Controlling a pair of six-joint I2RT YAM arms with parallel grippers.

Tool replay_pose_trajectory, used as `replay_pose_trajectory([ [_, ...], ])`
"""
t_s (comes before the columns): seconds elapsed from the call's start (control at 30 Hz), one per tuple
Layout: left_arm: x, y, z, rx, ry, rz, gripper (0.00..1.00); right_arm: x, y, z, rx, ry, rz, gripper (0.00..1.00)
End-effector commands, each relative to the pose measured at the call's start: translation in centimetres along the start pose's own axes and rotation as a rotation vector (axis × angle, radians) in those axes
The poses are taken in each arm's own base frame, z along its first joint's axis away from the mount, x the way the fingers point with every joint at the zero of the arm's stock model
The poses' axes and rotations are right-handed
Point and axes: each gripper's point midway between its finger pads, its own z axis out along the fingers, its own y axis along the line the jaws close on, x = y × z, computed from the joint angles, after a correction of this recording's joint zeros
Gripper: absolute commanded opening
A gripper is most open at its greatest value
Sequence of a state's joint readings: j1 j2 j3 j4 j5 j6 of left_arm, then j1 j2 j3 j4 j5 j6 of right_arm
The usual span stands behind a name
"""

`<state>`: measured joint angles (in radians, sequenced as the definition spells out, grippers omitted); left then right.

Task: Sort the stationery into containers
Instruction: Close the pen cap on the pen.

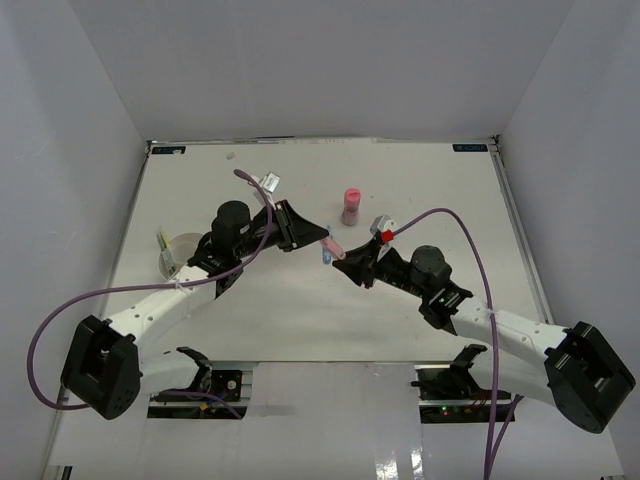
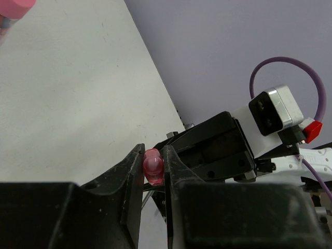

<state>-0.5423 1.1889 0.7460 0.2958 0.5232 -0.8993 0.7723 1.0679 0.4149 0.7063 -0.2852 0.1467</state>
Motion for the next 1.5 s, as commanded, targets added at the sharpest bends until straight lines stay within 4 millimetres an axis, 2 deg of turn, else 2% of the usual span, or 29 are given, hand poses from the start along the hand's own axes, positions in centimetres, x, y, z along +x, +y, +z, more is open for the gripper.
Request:
replay_pose_trajectory([
  [0.0,1.8,-0.8,0.3,0.028,0.067,0.019,0.12,-4.5,0.7,0.7,-0.037,-0.128,-0.046,0.25],
  [0.2,3.0,-1.0,0.9,0.037,0.109,0.042,0.10,-4.5,0.7,0.9,-0.041,-0.125,-0.044,0.18],
  [0.43,3.2,-1.7,1.1,0.052,0.115,0.067,0.06,-4.7,0.7,1.0,-0.041,-0.129,-0.045,0.12],
  [0.7,5.6,-1.7,1.9,0.055,0.175,0.064,0.02,-5.5,0.7,1.2,-0.037,-0.146,-0.052,0.08],
  [1.27,8.6,-0.8,2.1,0.041,0.252,0.070,0.00,-9.1,0.2,1.7,-0.005,-0.207,-0.119,0.08],
  [1.47,9.5,-0.5,2.2,0.037,0.278,0.065,0.00,-10.9,0.3,2.0,-0.008,-0.244,-0.135,0.08],
])
